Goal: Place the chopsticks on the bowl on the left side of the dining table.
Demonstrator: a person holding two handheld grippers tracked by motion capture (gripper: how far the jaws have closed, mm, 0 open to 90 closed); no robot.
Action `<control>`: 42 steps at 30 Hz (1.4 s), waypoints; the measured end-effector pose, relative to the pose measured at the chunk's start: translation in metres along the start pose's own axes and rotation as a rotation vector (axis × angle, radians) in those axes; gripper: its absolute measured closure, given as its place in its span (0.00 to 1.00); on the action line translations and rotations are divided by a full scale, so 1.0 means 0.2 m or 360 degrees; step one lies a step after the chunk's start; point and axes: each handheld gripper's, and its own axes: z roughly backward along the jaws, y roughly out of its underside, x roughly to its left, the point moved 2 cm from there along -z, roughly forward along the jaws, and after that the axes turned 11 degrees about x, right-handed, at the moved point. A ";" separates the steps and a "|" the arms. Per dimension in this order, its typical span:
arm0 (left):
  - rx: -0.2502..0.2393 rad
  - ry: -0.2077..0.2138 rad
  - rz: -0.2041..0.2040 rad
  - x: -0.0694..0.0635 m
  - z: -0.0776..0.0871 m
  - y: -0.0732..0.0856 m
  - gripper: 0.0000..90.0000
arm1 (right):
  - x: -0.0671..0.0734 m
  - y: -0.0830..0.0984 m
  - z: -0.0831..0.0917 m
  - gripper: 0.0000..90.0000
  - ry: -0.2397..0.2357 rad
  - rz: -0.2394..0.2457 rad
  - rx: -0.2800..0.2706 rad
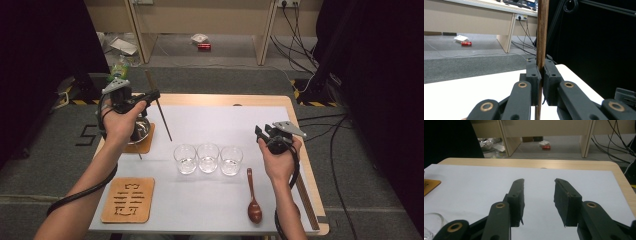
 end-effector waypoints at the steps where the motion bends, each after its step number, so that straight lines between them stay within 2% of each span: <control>1: -0.0001 -0.0007 0.0001 0.01 0.01 0.01 0.93 | -0.01 0.01 0.01 0.67 -0.0003 -0.0008 0.0002; 8: -0.0005 -0.0019 0.0002 0.03 0.10 0.04 0.93 | -0.04 0.08 0.03 0.66 0.0003 -0.0016 0.0000; 15: -0.0007 -0.0057 0.0027 0.09 0.18 0.10 0.93 | -0.05 0.13 0.04 0.66 0.0012 -0.0029 -0.0001; 36: 0.0006 -0.0148 0.0050 0.21 0.36 0.23 0.93 | -0.08 0.21 0.08 0.66 0.0032 -0.0043 0.0004; 42: -0.0004 -0.0182 0.0077 0.27 0.43 0.27 0.93 | -0.08 0.22 0.08 0.65 0.0042 -0.0044 0.0015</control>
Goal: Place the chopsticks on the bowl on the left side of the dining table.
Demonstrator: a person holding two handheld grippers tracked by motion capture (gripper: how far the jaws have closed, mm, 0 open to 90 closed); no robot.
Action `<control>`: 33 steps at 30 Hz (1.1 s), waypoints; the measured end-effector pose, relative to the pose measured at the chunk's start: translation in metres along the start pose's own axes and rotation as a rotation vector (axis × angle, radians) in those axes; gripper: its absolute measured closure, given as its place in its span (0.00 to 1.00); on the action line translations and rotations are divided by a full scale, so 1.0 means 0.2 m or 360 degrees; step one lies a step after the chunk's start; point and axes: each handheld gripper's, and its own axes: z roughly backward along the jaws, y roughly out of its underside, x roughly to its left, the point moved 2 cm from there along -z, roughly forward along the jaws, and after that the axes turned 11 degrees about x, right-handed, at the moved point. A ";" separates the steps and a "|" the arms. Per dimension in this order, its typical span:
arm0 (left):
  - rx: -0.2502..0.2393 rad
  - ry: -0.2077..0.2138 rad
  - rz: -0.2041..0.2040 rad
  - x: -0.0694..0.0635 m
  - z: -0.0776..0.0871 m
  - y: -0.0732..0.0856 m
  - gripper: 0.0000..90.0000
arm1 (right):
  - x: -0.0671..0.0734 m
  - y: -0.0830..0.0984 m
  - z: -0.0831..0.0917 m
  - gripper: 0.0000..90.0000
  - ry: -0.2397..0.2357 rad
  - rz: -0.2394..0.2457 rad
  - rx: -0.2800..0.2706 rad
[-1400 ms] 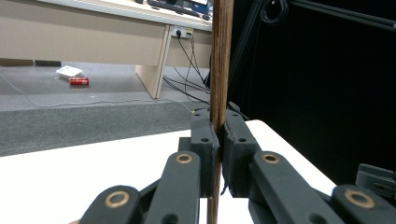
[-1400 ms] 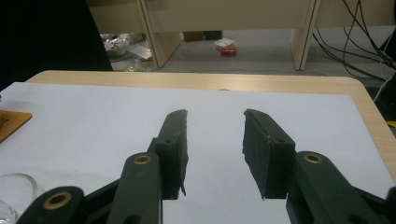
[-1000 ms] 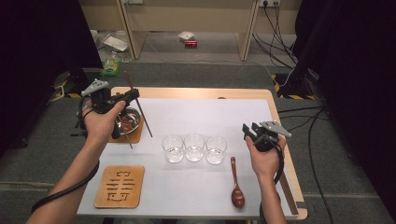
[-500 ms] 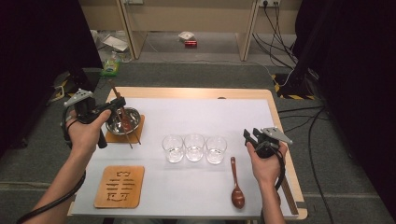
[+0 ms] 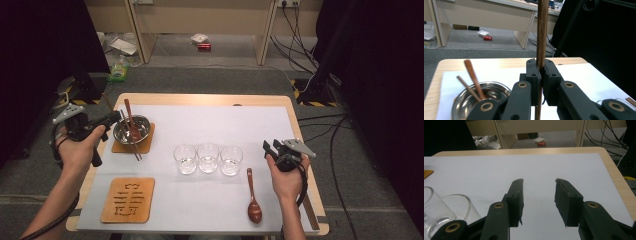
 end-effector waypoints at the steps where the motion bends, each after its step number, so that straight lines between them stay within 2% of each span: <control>1: 0.0003 -0.0003 0.0005 0.01 0.01 0.01 0.93 | 0.00 0.00 0.00 0.65 0.0000 0.0004 0.0005; 6: 0.0036 -0.0037 0.0023 0.06 0.03 0.04 0.93 | 0.01 0.00 0.00 0.65 -0.0014 0.0001 -0.0005; 10: 0.0068 -0.0062 0.0059 0.11 0.00 0.05 0.93 | 0.02 0.00 0.00 0.65 -0.0015 0.0004 -0.0008; 20: 0.0219 -0.0161 0.0174 0.26 -0.18 0.08 0.93 | 0.00 0.01 -0.01 0.65 -0.0016 0.0000 -0.0011; 21: 0.0227 -0.0162 0.0198 0.27 -0.19 0.08 0.93 | 0.00 0.01 0.00 0.65 0.0007 0.0000 0.0009; 23: 0.0251 -0.0183 0.0219 0.30 -0.23 0.08 0.93 | 0.00 0.01 -0.01 0.65 -0.0012 -0.0001 0.0002; 30: 0.0286 -0.0223 0.0300 0.35 -0.32 0.06 0.93 | 0.00 0.01 -0.01 0.65 -0.0015 0.0001 0.0001; 31: 0.0293 -0.0243 0.0332 0.37 -0.35 0.06 0.93 | 0.00 0.01 0.00 0.65 0.0004 0.0007 0.0016; 33: 0.0298 -0.0257 0.0364 0.39 -0.38 0.06 0.93 | 0.00 0.01 -0.01 0.66 -0.0005 0.0012 0.0011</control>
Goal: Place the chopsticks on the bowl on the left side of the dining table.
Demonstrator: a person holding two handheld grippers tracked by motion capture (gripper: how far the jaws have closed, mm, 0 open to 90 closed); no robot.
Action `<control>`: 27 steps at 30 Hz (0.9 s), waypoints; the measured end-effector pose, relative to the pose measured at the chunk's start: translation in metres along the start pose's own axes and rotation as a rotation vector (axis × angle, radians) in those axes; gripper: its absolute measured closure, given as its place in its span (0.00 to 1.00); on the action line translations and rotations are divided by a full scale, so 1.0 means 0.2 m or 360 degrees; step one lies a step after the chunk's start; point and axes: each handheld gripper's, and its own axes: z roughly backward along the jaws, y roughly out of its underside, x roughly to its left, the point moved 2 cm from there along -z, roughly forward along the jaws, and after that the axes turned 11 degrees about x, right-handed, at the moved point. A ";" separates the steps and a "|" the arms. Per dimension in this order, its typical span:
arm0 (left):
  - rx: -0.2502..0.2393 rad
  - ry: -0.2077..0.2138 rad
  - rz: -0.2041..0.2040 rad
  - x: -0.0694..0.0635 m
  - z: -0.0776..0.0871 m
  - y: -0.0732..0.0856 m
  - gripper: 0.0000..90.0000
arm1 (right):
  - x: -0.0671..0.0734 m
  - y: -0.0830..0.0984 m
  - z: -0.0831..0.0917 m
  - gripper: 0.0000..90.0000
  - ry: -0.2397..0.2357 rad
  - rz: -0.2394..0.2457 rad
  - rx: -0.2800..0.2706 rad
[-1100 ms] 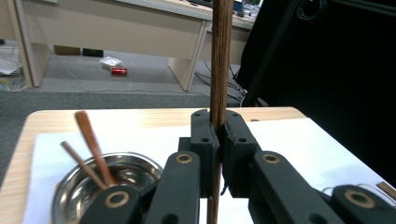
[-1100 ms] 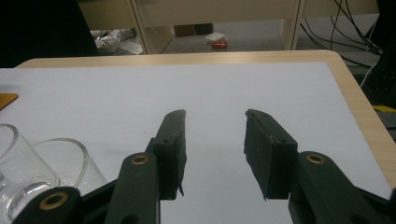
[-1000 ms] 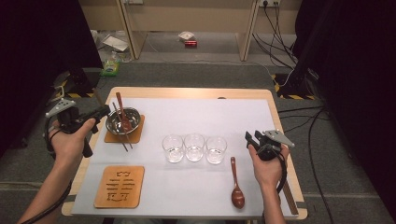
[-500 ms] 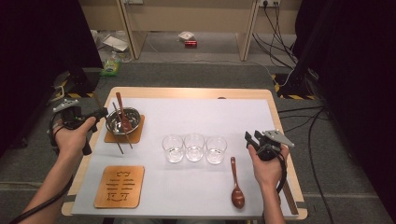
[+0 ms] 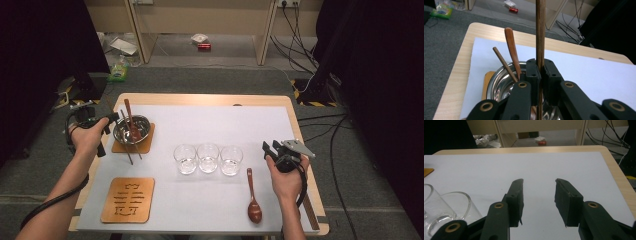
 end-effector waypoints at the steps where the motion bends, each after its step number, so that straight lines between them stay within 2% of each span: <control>1: 0.0002 -0.0007 0.0021 0.00 -0.02 0.00 0.93 | 0.00 0.00 0.00 0.65 -0.0013 -0.0007 -0.0010; 10: 0.0047 -0.0076 0.0202 0.06 -0.15 -0.03 0.93 | 0.00 0.01 -0.01 0.65 -0.0015 0.0004 0.0011; 19: 0.0109 -0.0157 0.0269 0.09 -0.24 0.00 0.93 | 0.00 0.02 -0.01 0.65 -0.0019 0.0005 0.0019; 27: 0.0151 -0.0198 0.0331 0.11 -0.26 0.03 0.93 | -0.01 0.02 -0.01 0.66 -0.0012 0.0002 0.0028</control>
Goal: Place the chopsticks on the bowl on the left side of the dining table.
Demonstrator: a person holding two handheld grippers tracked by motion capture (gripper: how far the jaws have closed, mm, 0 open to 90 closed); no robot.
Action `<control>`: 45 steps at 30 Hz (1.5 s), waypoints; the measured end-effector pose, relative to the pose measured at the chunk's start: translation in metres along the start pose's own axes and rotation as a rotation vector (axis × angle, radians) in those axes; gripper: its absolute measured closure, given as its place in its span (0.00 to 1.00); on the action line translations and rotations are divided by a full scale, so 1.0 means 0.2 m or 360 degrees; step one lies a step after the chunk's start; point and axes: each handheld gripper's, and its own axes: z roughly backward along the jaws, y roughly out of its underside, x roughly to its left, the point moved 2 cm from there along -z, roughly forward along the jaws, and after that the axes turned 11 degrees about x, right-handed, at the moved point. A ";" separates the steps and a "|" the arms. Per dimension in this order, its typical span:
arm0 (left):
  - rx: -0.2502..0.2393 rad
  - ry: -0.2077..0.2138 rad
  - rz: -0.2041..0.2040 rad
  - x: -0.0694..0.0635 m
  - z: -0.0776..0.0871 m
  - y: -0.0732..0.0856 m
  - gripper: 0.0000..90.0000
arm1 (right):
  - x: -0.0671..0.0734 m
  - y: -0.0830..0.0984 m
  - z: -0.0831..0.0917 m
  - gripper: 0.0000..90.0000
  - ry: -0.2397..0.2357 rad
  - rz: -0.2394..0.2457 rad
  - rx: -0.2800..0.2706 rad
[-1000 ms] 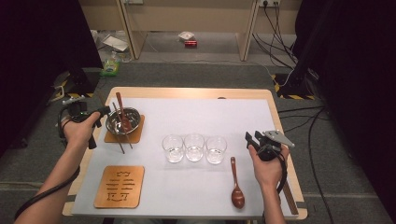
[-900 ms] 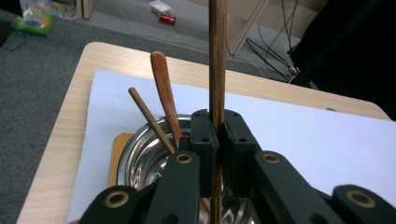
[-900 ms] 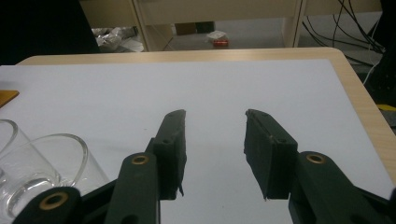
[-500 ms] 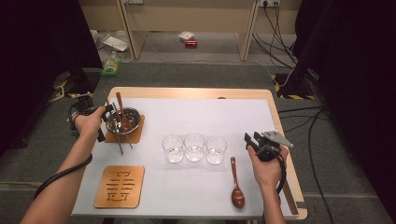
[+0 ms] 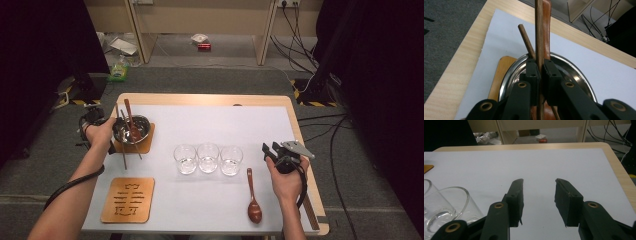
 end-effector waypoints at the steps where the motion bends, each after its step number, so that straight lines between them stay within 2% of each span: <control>1: 0.0001 -0.0003 0.0011 0.00 0.00 0.00 0.93 | 0.00 0.00 0.00 0.66 -0.0008 -0.0004 -0.0007; 14: 0.0036 -0.0020 0.0051 0.05 -0.04 0.02 0.92 | 0.00 0.00 0.00 0.65 -0.0027 0.0005 0.0002; 22: 0.0034 -0.0032 0.0066 0.04 -0.05 0.03 0.91 | 0.01 0.00 -0.01 0.65 -0.0047 0.0012 -0.0008; 24: 0.0030 -0.0016 0.0087 0.04 -0.05 0.03 0.90 | 0.01 0.00 -0.01 0.65 -0.0049 0.0015 -0.0009; 26: 0.0026 -0.0024 0.0083 0.05 -0.05 0.03 0.90 | 0.01 0.00 0.00 0.65 -0.0035 0.0011 0.0011; 27: 0.0044 -0.0022 0.0066 0.05 -0.04 0.03 0.90 | 0.01 0.00 0.00 0.65 -0.0042 0.0012 -0.0004; 30: 0.0022 -0.0020 0.0081 0.04 -0.04 0.03 0.89 | 0.01 0.00 0.00 0.65 -0.0039 0.0010 0.0005; 37: 0.0015 -0.0018 0.0047 0.04 -0.02 0.03 0.88 | 0.01 0.00 -0.01 0.65 -0.0053 0.0014 -0.0008; 45: 0.0021 -0.0016 -0.0007 0.06 0.05 0.03 0.83 | 0.02 0.00 -0.01 0.65 -0.0050 0.0019 -0.0004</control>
